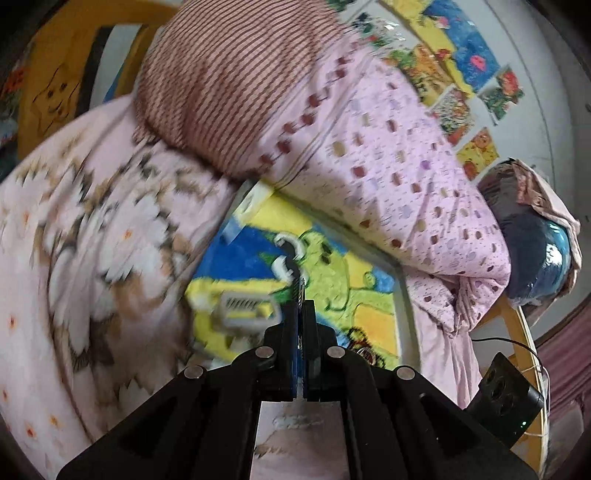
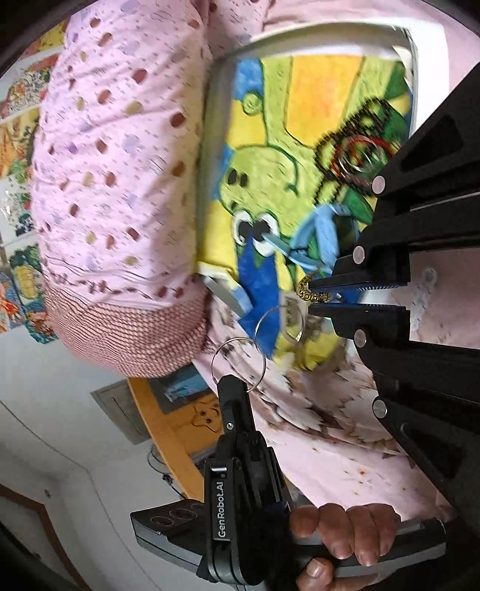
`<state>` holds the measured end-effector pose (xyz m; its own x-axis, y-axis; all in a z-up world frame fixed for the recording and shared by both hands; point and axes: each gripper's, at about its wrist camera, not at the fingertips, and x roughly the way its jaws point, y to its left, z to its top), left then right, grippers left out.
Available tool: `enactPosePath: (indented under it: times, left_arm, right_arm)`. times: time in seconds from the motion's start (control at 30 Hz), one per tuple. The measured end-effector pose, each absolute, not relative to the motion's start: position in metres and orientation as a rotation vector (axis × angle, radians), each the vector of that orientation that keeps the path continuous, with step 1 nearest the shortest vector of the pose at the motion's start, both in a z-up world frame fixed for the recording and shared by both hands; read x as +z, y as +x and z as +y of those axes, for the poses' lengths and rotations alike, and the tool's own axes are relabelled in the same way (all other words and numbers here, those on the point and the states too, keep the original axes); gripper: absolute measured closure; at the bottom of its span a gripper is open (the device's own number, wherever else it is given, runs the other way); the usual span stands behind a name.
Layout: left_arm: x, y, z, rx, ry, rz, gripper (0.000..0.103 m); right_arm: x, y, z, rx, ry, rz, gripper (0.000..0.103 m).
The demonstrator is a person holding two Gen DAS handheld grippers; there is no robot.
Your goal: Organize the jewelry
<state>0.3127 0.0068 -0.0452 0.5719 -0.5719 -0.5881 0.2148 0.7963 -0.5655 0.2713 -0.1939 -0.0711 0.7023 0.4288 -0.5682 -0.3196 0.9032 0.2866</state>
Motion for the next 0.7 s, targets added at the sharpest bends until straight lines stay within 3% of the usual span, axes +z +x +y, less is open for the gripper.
enactPosePath:
  times: [0.27,0.7]
  left_arm:
    - [-0.044,0.341,-0.018,-0.544,-0.448,0.807,0.103]
    - [-0.094,0.356,-0.039,-0.540,-0.373,0.978,0.103]
  right_arm:
    - [-0.056,0.282,-0.233,0.308,0.230,0.614,0.097]
    - [-0.089,0.294,-0.261,0.178,0.314,0.755,0.096]
